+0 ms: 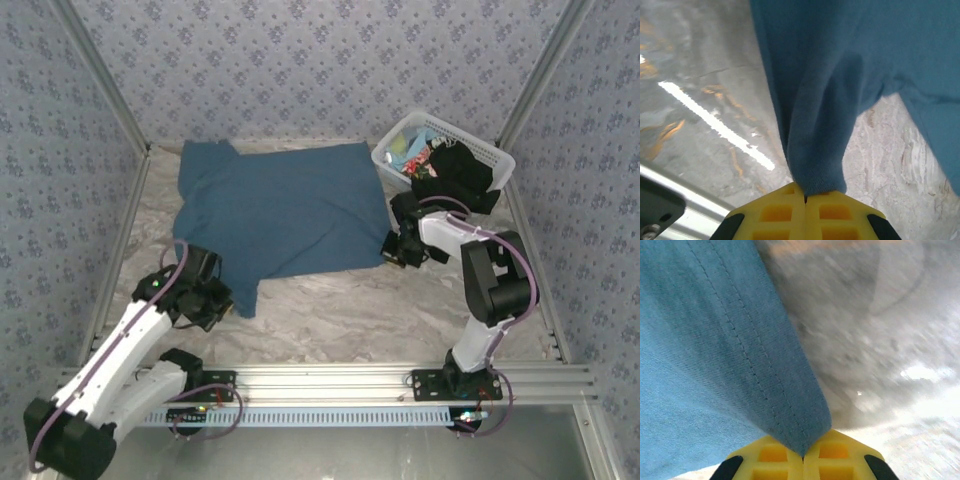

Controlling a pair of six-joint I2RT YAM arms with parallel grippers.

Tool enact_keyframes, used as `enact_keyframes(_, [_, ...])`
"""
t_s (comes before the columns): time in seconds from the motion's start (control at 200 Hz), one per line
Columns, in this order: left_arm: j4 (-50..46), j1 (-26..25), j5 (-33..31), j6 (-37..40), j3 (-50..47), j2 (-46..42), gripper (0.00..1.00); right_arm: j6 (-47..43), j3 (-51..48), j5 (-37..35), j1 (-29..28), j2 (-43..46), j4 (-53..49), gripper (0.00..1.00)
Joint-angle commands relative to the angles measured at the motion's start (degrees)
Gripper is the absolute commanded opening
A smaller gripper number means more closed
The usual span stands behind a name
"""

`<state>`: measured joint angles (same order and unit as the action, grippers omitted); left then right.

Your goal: Fold and stack the t-shirts

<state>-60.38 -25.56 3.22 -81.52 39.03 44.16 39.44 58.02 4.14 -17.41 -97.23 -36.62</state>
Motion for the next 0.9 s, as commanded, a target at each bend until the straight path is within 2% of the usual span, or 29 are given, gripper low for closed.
enact_keyframes(0.0, [-8.46, -1.39, -5.94, -9.13, 0.20, -1.09, 0.00, 0.17, -2.25, -3.28, -0.26, 4.92, -5.89, 0.00])
enact_keyframes(0.23, [-3.87, -2.18, -2.66, -10.17, -3.68, 0.17, 0.00, -0.42, -5.23, -2.77, -0.61, 8.99, -7.31, 0.00])
enact_keyframes(0.4, [-8.41, -2.13, -5.83, -10.15, -2.10, 0.33, 0.00, -1.06, -4.48, -3.17, -0.50, 8.63, -7.67, 0.00])
enact_keyframes(0.675, [-9.93, -2.13, -5.85, -9.30, -1.98, 0.54, 0.00, -2.78, -2.29, -6.24, -0.51, 9.68, -10.38, 0.00])
enact_keyframes(0.894, [-4.60, -2.29, -2.90, -5.32, -1.77, 2.06, 0.00, -2.88, 0.42, -8.82, 0.02, 14.07, -12.54, 0.00])
